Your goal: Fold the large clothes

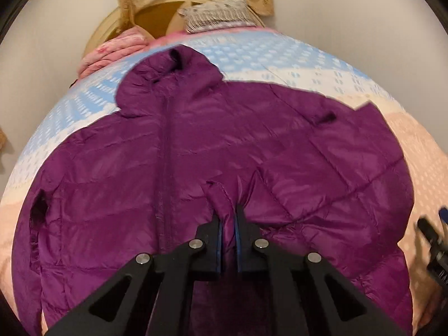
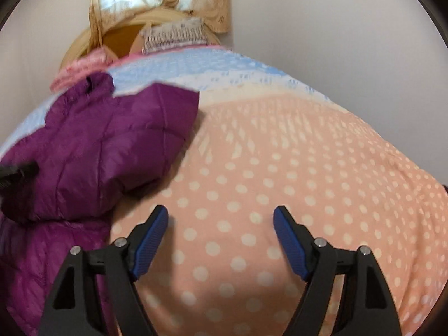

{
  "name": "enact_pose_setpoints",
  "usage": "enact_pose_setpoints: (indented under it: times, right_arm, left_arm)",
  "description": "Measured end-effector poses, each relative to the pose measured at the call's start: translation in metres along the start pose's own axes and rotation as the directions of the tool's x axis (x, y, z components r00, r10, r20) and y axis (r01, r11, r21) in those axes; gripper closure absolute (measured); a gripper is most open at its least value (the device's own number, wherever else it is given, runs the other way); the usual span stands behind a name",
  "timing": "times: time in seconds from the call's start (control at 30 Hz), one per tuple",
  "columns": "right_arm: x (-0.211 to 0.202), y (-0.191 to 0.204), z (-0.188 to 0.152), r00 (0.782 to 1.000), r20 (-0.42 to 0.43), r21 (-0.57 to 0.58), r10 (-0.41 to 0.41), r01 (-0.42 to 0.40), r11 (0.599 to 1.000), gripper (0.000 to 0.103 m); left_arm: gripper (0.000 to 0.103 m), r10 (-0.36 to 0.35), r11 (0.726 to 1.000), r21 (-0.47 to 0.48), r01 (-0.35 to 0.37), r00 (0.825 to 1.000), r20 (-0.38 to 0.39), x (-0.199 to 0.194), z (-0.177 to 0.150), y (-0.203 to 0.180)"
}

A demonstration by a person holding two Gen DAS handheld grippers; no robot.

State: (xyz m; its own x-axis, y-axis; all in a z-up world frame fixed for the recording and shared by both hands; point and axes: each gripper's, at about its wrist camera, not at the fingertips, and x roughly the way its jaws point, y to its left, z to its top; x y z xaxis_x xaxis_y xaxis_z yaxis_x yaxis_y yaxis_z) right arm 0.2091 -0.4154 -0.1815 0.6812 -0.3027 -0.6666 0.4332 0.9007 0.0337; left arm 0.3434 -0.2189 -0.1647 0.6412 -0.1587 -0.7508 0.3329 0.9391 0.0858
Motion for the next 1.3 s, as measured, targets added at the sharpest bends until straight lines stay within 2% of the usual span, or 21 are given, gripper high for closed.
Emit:
enact_pose_setpoints:
  times: [0.03,0.13,0.3,0.4,0.5,0.6,0.63,0.67,0.7,0.73,0.77,0.83,0.87,0.9,0.93,1.0,1.07,1.1,1.17,1.23,1.3]
  right_arm:
    - [0.005,0.004,0.0,1.0,-0.026,-0.013,-0.003,0.003,1.0,0.006]
    - [0.01,0.013,0.0,0.998,-0.044,-0.065,-0.045,0.042,0.997,0.003]
    - [0.012,0.013,-0.003,0.998,-0.049,-0.085,-0.051,0.046,0.995,0.003]
    - [0.009,0.008,-0.006,0.998,-0.048,-0.087,-0.051,0.047,0.995,0.003]
    - [0.01,0.009,-0.007,0.997,-0.052,-0.094,-0.051,0.046,0.994,0.003]
    - [0.008,0.009,-0.005,0.999,-0.052,-0.096,-0.017,0.012,0.995,0.004]
    - [0.006,0.009,-0.004,0.999,-0.048,-0.096,0.009,-0.014,0.995,0.011]
    - [0.003,0.009,-0.002,0.998,-0.052,-0.1,0.027,-0.032,0.994,0.022]
    - [0.0,0.01,0.003,0.996,-0.068,-0.101,0.054,-0.061,0.993,0.029]
    - [-0.002,0.011,0.008,0.993,-0.079,-0.093,0.085,-0.092,0.991,0.045]
    - [-0.007,0.012,0.017,0.99,-0.078,-0.077,0.119,-0.125,0.989,0.054]
    - [-0.016,0.019,0.039,0.988,-0.038,-0.076,0.152,-0.155,0.985,0.055]
    - [-0.017,0.025,0.049,0.987,-0.023,-0.086,0.16,-0.162,0.983,0.055]
    - [-0.016,0.032,0.06,0.985,-0.009,-0.097,0.173,-0.173,0.98,0.055]
    - [-0.013,0.041,0.071,0.983,0.009,-0.108,0.185,-0.183,0.977,0.055]
    - [0.0,0.06,0.089,0.979,0.031,-0.128,0.201,-0.196,0.972,0.055]
    - [0.019,0.077,0.1,0.979,0.03,-0.134,0.201,-0.196,0.971,0.055]
    - [0.033,0.089,0.105,0.98,0.03,-0.142,0.198,-0.192,0.971,0.055]
    - [0.052,0.106,0.105,0.98,0.011,-0.146,0.199,-0.195,0.97,0.055]
    - [0.072,0.122,0.101,0.974,-0.028,-0.157,0.223,-0.225,0.962,0.055]
    - [0.086,0.134,0.091,0.976,-0.062,-0.192,0.207,-0.215,0.958,0.055]
  left_arm:
    - [0.097,0.023,1.0,0.003,-0.023,0.999,0.027,-0.007,0.001,0.005]
    - [0.097,0.086,0.996,-0.009,-0.086,0.99,0.111,-0.035,0.006,0.032]
    - [0.097,0.213,0.977,-0.031,-0.211,0.956,0.203,-0.068,0.005,0.087]
    - [0.097,0.259,0.965,-0.024,-0.26,0.946,0.193,-0.062,-0.005,0.106]
    - [0.097,0.299,0.953,-0.001,-0.303,0.94,0.163,-0.041,-0.017,0.116]
    - [0.093,0.313,0.95,-0.013,-0.313,0.944,0.101,-0.015,-0.028,0.123]
    - [0.089,0.313,0.95,-0.018,-0.313,0.947,0.075,-0.009,-0.029,0.125]
    - [0.086,0.314,0.949,-0.03,-0.313,0.948,0.05,-0.005,-0.03,0.127]
    - [0.077,0.317,0.948,-0.041,-0.316,0.947,0.046,-0.004,-0.029,0.129]
    - [0.064,0.326,0.944,-0.06,-0.323,0.943,0.058,-0.008,-0.029,0.131]
    - [0.055,0.341,0.939,-0.079,-0.335,0.936,0.083,-0.014,-0.026,0.135]
    - [0.015,0.408,0.911,-0.137,-0.388,0.897,0.169,-0.032,-0.02,0.142]
    - [0.009,0.442,0.895,-0.165,-0.414,0.874,0.203,-0.04,-0.018,0.145]
    - [0.006,0.466,0.882,-0.195,-0.428,0.852,0.239,-0.048,-0.016,0.146]
    - [0.006,0.468,0.881,-0.205,-0.426,0.845,0.258,-0.051,-0.012,0.146]
    - [0.006,0.491,0.869,-0.199,-0.454,0.841,0.228,-0.045,-0.001,0.143]
    - [0.006,0.479,0.874,-0.196,-0.445,0.858,0.187,-0.03,0.005,0.138]
    - [0.006,0.483,0.872,-0.179,-0.455,0.86,0.166,-0.018,0.006,0.132]
    - [0.006,0.532,0.846,-0.126,-0.518,0.834,0.146,0.005,0.006,0.123]
    - [0.006,0.56,0.829,-0.083,-0.554,0.821,0.114,0.029,0.002,0.121]
    - [0.006,0.566,0.824,-0.059,-0.563,0.823,0.047,0.049,-0.001,0.126]
